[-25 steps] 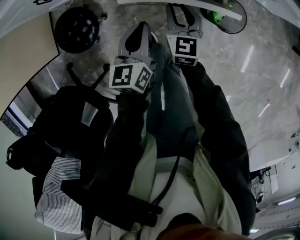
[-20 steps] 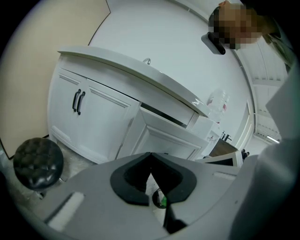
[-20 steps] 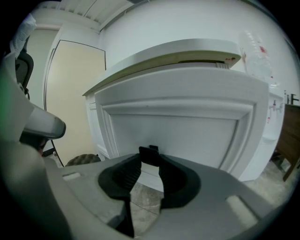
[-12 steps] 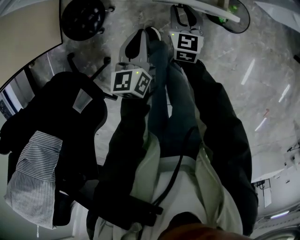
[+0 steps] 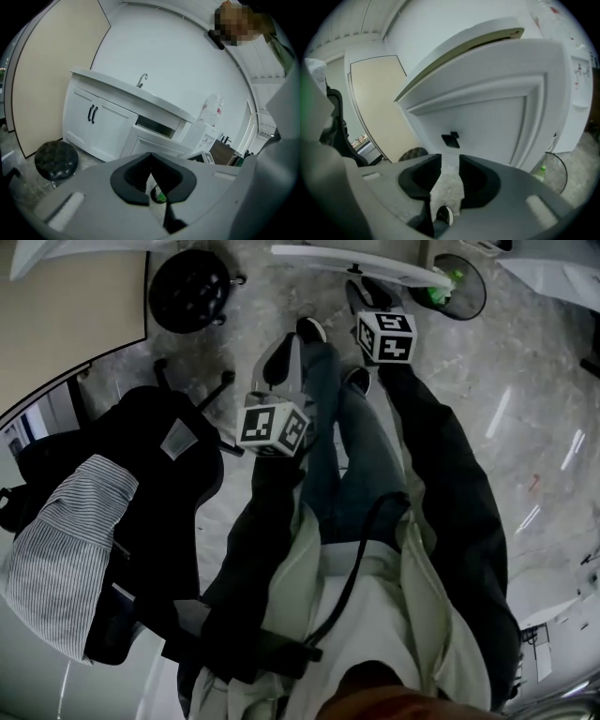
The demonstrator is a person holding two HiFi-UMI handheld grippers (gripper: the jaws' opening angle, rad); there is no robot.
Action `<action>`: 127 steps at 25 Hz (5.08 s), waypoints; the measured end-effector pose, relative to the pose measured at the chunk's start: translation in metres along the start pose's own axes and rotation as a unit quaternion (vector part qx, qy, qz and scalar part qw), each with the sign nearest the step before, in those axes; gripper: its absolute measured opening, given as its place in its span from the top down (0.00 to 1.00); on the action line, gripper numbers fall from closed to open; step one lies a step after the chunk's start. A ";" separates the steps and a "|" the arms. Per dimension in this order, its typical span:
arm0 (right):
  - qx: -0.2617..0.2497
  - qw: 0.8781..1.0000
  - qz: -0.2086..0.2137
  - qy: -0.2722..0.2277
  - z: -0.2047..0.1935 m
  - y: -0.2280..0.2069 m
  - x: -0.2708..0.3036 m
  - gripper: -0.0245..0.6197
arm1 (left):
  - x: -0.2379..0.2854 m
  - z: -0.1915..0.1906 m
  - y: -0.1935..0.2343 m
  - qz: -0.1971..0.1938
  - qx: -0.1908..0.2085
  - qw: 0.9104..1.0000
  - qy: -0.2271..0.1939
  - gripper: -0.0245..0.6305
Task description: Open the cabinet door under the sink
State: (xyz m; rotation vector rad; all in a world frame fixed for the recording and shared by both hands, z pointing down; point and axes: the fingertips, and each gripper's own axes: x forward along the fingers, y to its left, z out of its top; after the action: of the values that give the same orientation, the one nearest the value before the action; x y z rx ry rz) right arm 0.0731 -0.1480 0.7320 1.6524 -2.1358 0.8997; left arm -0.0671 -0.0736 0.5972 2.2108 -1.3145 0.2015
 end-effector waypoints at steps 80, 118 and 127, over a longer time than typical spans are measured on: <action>0.005 0.997 0.071 -0.037 0.022 0.104 -0.402 0.96 | -0.178 0.043 -0.182 -0.102 0.066 0.992 0.045 0.95; 0.014 0.998 0.055 -0.026 0.030 0.126 -0.364 0.96 | -0.159 0.061 -0.141 -0.115 0.072 0.988 0.071 0.95; 0.009 0.998 0.059 -0.025 0.027 0.130 -0.368 0.96 | -0.166 0.058 -0.142 -0.111 0.069 0.989 0.069 0.95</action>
State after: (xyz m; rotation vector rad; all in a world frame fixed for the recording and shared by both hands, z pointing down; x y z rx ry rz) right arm 0.0639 0.1339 0.4605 1.5864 -2.2866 0.9225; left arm -0.0404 0.0747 0.4287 2.3925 -0.9991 0.3631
